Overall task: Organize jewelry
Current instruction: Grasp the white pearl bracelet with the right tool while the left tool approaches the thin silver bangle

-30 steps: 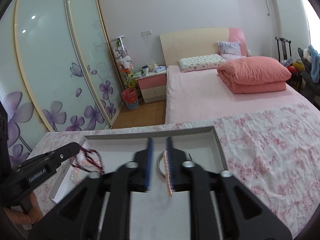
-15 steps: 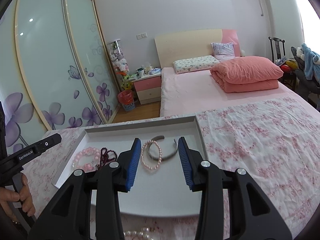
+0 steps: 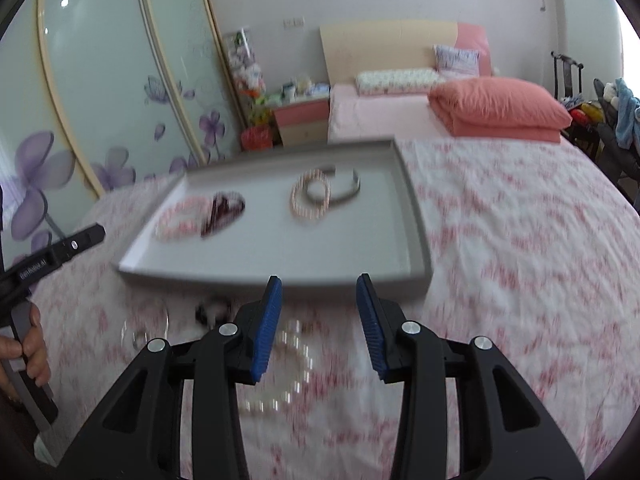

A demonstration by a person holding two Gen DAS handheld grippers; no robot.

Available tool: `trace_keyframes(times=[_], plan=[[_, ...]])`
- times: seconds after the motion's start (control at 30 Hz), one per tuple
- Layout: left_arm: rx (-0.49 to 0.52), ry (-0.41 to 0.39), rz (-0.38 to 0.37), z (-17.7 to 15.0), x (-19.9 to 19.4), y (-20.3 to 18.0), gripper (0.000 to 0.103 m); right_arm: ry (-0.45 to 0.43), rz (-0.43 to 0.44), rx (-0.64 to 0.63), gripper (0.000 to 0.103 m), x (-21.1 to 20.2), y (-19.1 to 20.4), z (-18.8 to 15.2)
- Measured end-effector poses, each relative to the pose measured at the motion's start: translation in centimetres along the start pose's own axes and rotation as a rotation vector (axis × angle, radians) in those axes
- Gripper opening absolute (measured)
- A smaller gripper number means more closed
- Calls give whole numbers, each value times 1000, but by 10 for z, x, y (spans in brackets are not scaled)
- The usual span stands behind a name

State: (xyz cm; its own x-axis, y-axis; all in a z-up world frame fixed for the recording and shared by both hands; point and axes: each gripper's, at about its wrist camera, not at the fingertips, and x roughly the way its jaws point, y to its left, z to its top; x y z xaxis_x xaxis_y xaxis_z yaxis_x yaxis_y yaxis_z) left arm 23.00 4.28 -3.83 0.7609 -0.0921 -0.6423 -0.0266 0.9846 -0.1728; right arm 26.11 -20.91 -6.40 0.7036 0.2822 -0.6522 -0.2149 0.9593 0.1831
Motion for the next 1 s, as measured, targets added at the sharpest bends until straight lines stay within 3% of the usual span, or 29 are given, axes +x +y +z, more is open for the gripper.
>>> trace_keyframes(times=[0.17,0.43,0.63,0.83,1.0], plan=[[-4,50,2,-20,-2,10,63,75,-11,-42,40,4,10,-22],[37,84,-7,-41,-5,5,72,147,-54,-103,28,16,25,-39],[56,106,-26,-46,-2,-5,79,144,-86,-135,11,16,25,-41],[117,143,-19,-54,8,-28,88,136,-158,-108,10,12,10,-41],[192,196,29,-62,24,-48,92,136,-154,-87,10,11,3,-39]])
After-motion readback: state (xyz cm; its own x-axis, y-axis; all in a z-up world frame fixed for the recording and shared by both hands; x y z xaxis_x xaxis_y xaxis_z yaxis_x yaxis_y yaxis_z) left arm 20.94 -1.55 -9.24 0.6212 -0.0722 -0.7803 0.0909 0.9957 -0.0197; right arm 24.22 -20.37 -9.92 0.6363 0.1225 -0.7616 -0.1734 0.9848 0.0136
